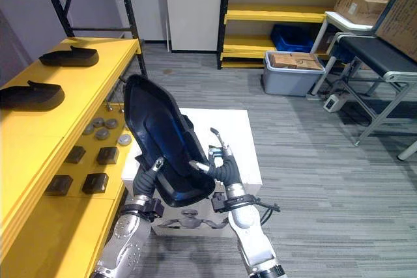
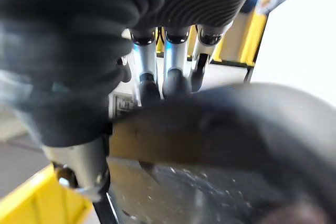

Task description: Walk over and take plastic housings, then place them on the shelf

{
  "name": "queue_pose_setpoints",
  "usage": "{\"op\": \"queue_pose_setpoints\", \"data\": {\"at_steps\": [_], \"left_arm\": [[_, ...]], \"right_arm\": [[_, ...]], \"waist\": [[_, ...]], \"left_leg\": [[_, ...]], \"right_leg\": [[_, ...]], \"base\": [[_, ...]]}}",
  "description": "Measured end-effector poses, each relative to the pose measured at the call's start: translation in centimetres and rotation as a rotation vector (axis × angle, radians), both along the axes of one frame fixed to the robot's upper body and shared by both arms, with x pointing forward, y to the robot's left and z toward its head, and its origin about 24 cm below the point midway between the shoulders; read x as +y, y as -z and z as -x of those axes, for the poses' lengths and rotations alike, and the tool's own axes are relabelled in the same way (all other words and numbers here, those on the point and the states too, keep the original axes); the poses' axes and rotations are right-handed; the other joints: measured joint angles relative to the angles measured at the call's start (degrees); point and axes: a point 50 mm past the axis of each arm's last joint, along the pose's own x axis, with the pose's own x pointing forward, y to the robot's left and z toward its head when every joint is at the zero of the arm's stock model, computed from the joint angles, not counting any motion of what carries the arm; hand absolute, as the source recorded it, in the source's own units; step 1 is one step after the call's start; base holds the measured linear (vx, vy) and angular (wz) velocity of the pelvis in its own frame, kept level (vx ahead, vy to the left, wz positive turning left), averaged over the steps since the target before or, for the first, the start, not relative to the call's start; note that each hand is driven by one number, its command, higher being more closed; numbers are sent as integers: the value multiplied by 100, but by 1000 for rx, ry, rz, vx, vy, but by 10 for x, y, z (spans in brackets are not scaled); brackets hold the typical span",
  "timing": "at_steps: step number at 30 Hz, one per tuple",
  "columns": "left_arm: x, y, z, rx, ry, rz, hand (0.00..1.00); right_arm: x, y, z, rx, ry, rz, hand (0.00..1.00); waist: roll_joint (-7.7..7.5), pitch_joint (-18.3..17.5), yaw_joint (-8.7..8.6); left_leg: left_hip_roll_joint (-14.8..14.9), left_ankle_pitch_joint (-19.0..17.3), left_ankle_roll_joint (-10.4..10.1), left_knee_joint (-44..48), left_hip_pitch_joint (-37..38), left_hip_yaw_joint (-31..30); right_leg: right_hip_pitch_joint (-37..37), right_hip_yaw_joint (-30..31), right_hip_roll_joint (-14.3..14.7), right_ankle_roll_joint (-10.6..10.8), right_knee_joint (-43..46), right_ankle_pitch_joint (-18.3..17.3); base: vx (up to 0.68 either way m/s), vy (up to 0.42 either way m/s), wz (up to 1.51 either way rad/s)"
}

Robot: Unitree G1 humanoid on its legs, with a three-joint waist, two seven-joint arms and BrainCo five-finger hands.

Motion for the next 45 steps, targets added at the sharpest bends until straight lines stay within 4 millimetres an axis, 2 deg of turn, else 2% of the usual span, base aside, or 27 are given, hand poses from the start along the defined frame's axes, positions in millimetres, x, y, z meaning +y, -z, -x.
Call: {"op": "queue_pose_setpoints", "data": {"at_steps": [2, 4, 5, 6, 10, 11, 13, 14, 16, 17, 18, 19, 21, 25, 27, 31, 35, 38, 39, 40, 41, 42, 43, 44, 45], "left_arm": [[2, -2, -1, -11, -14, 4, 100], [10, -4, 0, -20, -54, -4, 100], [11, -4, 0, -21, -58, -6, 100], [15, -3, 1, -21, -73, -11, 100], [28, 1, 6, -8, -120, -21, 100], [30, 1, 7, -6, -129, -29, 100], [33, 3, 9, 2, -142, -50, 100], [34, 3, 10, 2, -147, -53, 100], [39, 1, 14, -10, -165, -64, 100], [39, 1, 15, -12, -163, -64, 100], [39, 1, 16, -10, -161, -66, 100], [39, 2, 16, -9, -160, -73, 100], [40, 4, 19, -4, -149, -85, 100], [46, 11, 27, 23, -146, -98, 100], [49, 13, 30, 34, -149, -103, 100], [57, 18, 35, 53, -158, -123, 100], [57, 21, 38, 67, -158, -124, 100], [51, 13, 36, 33, -141, -115, 100], [47, 8, 34, 10, -127, -107, 100], [43, 2, 33, -15, -119, -96, 100], [41, 0, 33, -25, -119, -89, 100], [38, -6, 30, -49, -122, -70, 100], [34, -12, 26, -73, -131, -45, 100], [34, -14, 26, -80, -139, -35, 100], [35, -16, 26, -89, -156, -27, 100]], "right_arm": [[-12, -6, 1, -17, 27, -54, 0], [-40, -18, 2, -74, 113, -157, 0], [-43, -20, 2, -83, 124, -171, 0], [-58, -25, 5, -116, 178, -218, 0], [-107, -25, 19, -178, 362, -398, 0], [-114, -23, 22, -183, 394, -423, 0], [-140, -6, 34, -151, 518, -465, 0], [-146, 1, 36, -123, 554, -465, 0], [-166, 40, 49, 35, 698, -465, 0], [-169, 52, 55, 85, 729, -454, 0], [-175, 75, 67, 197, 782, -442, 0], [-177, 87, 73, 260, 806, -425, 0], [-179, 136, 104, 533, 866, -367, 0], [-167, 193, 154, 898, 900, -355, 0], [-160, 206, 170, 997, 885, -346, 0], [-143, 220, 186, 1134, 794, -274, 0], [-117, 231, 183, 1230, 636, -190, 0], [-105, 233, 168, 1245, 539, -122, 0], [-102, 232, 161, 1233, 517, -103, 0], [-101, 230, 152, 1211, 507, -92, 0], [-100, 229, 147, 1195, 507, -89, 0], [-101, 223, 138, 1146, 510, -83, 0], [-107, 219, 132, 1120, 518, -58, 0], [-108, 217, 129, 1109, 514, -42, 0], [-108, 213, 122, 1078, 501, -27, 0]], "waist": [[0, 0, -8], [1, -1, -49], [1, -1, -57], [1, -1, -67], [2, -1, -151], [2, -1, -164], [3, -2, -195], [3, -2, -201], [7, -4, -262], [7, -5, -268], [8, -5, -274], [8, -5, -278], [14, -7, -292], [50, 9, -342], [71, 23, -336], [86, 40, -342], [79, 108, -308], [67, 287, -168], [16, 354, -89], [17, 409, 10], [-27, 437, 12], [-80, 516, -4], [-50, 557, 16], [-2, 554, 20], [45, 576, 21]], "left_leg": [[-2, 0, 0, 0, 5, 1], [-2, 0, 0, 0, 10, 0], [-2, 0, 0, 0, 10, 0], [-2, 0, 0, 0, 9, 0], [-5, 1, 1, 0, 8, -2], [-4, 1, 1, 0, 7, -2], [-5, 1, 1, 0, 5, -3], [-5, 1, 1, -1, 4, -3], [-4, 0, 1, -1, -8, -6], [1, 0, 0, 0, -10, -5], [3, 0, 0, 0, -18, -6], [3, -1, -1, -1, -26, -6], [4, -1, -1, -1, -74, -10], [-4, 0, 2, -1, -85, -23], [-6, 3, 5, -2, -80, -42], [-39, 35, 19, -23, -75, -244], [-142, 143, 51, -27, -205, -759], [-300, 339, 72, -23, -416, -1369], [-417, 431, 148, -24, -577, -1630], [-460, 310, 496, -28, -690, -1403], [-464, 193, 681, -26, -767, -1147], [-464, 23, 896, 116, -942, -468], [-289, -23, 925, 552, -1199, 445], [-147, -28, 947, 778, -1276, 895], [55, 54, 814, 1108, -1311, 1371]], "right_leg": [[0, 1, -2, 2, 6, -1], [0, 0, -3, 4, 12, -2], [0, 0, -3, 4, 11, -2], [0, 0, -3, 4, 10, -3], [0, -4, -5, 7, 4, -5], [0, -4, -5, 7, 3, -4], [-2, -5, -6, 7, 2, -5], [-3, -5, -6, 7, 2, -5], [-11, -7, -5, 8, -1, -5], [-10, -4, -5, 7, -2, -5], [-14, -4, -4, 7, -4, -6], [-20, -5, -5, 6, -4, -6], [-58, -6, -2, 6, -1, -7], [-66, -25, -7, 13, 6, -14], [-58, -43, -11, 14, 19, -19], [19, -255, -61, 23, 59, -84], [177, -788, -151, 69, 89, -205], [68, -1416, -330, 83, 608, -505], [-16, -1798, -483, 108, 889, -672], [-7, -2223, -667, 150, 1078, -773], [36, -2469, -775, 159, 1087, -775], [150, -2936, -988, 193, 1105, -752], [225, -3297, -1129, 195, 1231, -752], [272, -3446, -1148, 205, 1325, -759], [486, -3658, -1228, 321, 1513, -832]], "base": [[0, 0, 0], [0, 0, 0], [0, 0, 0], [0, 0, 0], [0, 0, 0], [0, 0, 0], [0, 0, 0], [0, 0, 0], [0, 0, 0], [0, 0, 0], [0, 0, 0], [0, 0, 0], [0, 0, 0], [0, 0, 0], [0, 0, 2], [-7, 1, 23], [-31, 3, 74], [-25, 2, 120], [-29, 20, 168], [-21, 26, 175], [37, 50, 205], [62, 108, 229], [83, 135, 227], [125, 161, 207], [171, 158, 162]]}}
